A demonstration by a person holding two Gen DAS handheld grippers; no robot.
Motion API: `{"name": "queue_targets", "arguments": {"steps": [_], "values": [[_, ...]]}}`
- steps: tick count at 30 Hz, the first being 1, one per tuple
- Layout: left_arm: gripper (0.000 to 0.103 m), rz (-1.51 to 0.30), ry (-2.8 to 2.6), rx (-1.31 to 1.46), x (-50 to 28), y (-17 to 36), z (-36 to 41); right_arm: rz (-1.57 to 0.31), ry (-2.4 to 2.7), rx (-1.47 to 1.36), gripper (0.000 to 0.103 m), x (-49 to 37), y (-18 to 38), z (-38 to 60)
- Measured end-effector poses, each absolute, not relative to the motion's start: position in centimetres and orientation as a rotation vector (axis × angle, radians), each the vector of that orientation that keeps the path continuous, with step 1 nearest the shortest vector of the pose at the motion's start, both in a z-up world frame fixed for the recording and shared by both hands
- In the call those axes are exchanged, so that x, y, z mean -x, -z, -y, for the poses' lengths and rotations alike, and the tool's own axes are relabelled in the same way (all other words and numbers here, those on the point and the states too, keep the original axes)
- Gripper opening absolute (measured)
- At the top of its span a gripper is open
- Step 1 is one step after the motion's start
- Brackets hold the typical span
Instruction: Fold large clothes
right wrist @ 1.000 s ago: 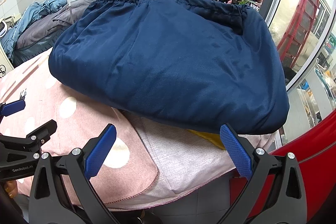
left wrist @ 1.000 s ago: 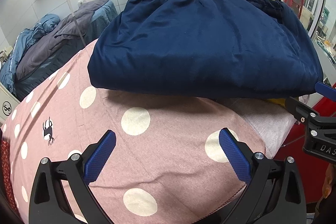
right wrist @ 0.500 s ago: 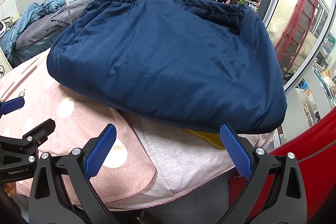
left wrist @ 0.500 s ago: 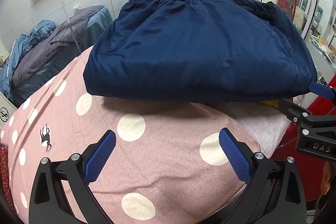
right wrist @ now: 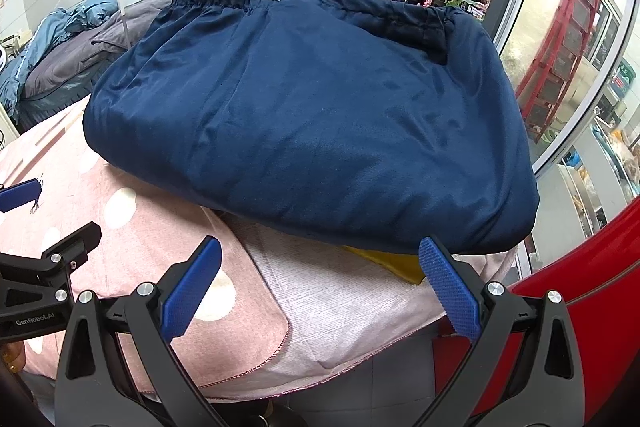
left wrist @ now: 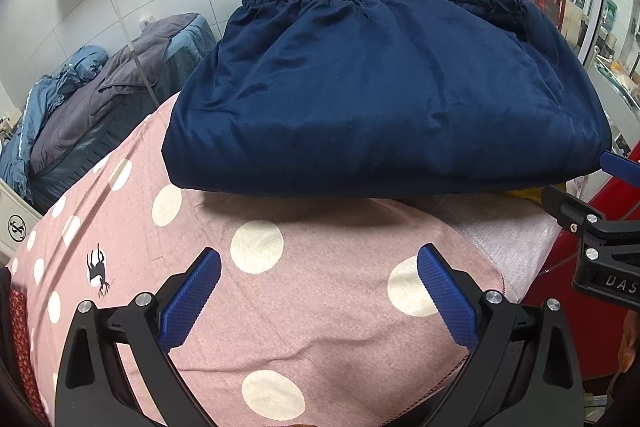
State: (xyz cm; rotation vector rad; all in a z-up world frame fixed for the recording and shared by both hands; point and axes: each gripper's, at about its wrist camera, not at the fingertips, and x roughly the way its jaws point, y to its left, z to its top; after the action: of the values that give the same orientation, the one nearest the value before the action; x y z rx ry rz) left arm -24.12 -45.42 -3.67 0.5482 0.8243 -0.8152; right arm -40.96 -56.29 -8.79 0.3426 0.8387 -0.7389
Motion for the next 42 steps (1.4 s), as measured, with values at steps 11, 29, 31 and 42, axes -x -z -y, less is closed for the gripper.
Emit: {"name": "queue_targets", "arguments": {"steps": [11, 29, 31, 42], "values": [[0.097, -0.824, 0.804, -0.575, 24.2, 4.0, 45.3, -0.849, 0.727, -0.332, 0.098, 40.4, 8.9, 56.1], [0.097, -0.827, 0.783, -0.587, 24.1, 4.1, 44.9, -0.858, 0.715, -0.327, 0.098, 39.7, 9.2, 56.0], [0.097, -0.826, 0.784, -0.588, 24.2, 4.1, 44.9, -0.859, 0.714, -0.327, 0.097, 39.7, 9.2, 56.0], [0.097, -0.830, 0.784, -0.587, 24.2, 4.2, 45.0, -0.860, 0.712, -0.328, 0.098, 39.7, 9.2, 55.9]]}}
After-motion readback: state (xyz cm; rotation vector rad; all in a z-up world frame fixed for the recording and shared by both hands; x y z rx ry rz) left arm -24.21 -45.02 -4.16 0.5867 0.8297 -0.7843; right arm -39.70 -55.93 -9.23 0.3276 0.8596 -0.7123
